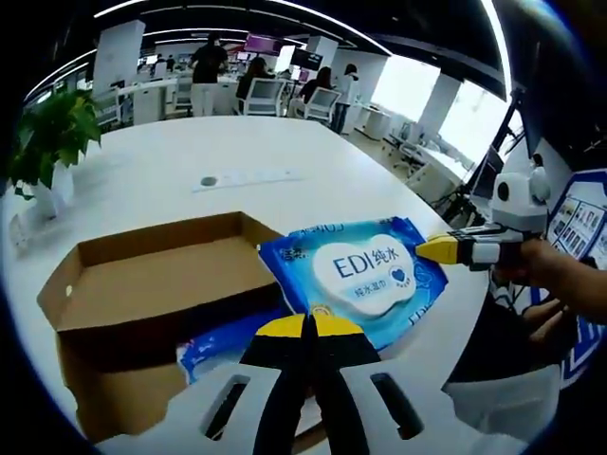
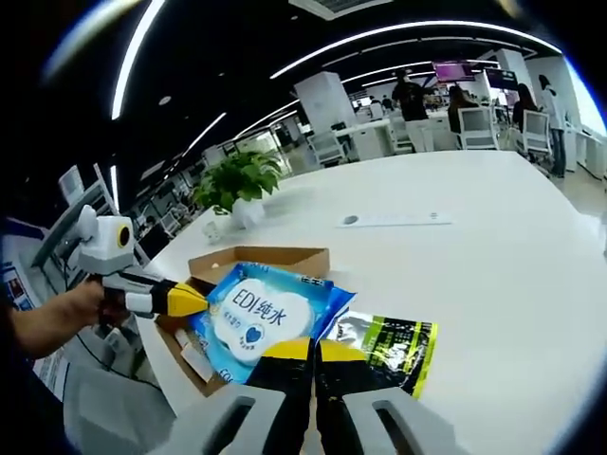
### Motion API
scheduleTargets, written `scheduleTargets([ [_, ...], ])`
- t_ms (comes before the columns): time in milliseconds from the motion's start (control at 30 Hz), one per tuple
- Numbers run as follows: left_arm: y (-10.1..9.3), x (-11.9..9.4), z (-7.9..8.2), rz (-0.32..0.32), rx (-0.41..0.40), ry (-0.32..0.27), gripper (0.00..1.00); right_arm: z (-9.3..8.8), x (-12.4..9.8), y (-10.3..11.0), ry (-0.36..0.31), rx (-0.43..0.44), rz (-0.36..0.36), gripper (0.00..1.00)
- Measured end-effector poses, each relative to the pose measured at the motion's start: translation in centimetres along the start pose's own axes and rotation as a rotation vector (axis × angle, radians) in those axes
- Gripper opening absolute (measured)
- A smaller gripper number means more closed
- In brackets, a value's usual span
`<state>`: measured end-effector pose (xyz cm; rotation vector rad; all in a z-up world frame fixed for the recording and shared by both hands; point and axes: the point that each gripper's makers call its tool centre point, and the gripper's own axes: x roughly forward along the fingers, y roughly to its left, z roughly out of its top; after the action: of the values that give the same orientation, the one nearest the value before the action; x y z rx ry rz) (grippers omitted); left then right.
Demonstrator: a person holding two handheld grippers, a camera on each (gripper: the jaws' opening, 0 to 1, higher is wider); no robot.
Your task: Operate the shoe box by opening the lid, removing the specified soft item, and placing it in the target area until the item is outside and the box remains undamaged.
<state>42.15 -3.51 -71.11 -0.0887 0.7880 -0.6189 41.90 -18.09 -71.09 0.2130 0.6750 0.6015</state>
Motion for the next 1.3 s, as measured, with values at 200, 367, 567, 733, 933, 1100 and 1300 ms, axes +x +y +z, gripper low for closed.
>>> scheduleTargets([
  [200,-1.6,1.3,0.8,-0.017,0.020,-0.006,0.00,0.2,-1.2,-1.9,-0.009,0.015,-0.021,0.00],
  [367,-2.6,2.4,1.0,-0.030,0.036,-0.001,0.00,0.0,-1.7,-2.9,-0.008,0.016,-0.037,0.00],
  [567,-3.3,3.8,0.8,-0.043,0.050,0.004,0.00,-0.3,-1.8,-4.2,0.000,0.020,-0.051,0.00],
  [733,-3.3,5.1,0.5,-0.046,0.041,0.011,0.00,-0.5,-1.2,-5.5,0.013,0.020,-0.057,0.00],
  [933,-2.9,6.8,-0.1,-0.034,0.034,0.023,0.00,-0.9,0.1,-6.8,0.031,0.026,-0.053,0.00],
  [1100,-2.5,8.1,-0.8,-0.026,0.045,0.050,0.00,-1.6,1.2,-7.9,0.051,0.034,-0.046,0.00],
  [1300,-2.0,9.5,-1.7,-0.017,0.087,0.089,0.00,-2.3,2.3,-8.9,0.075,0.035,-0.037,0.00],
])
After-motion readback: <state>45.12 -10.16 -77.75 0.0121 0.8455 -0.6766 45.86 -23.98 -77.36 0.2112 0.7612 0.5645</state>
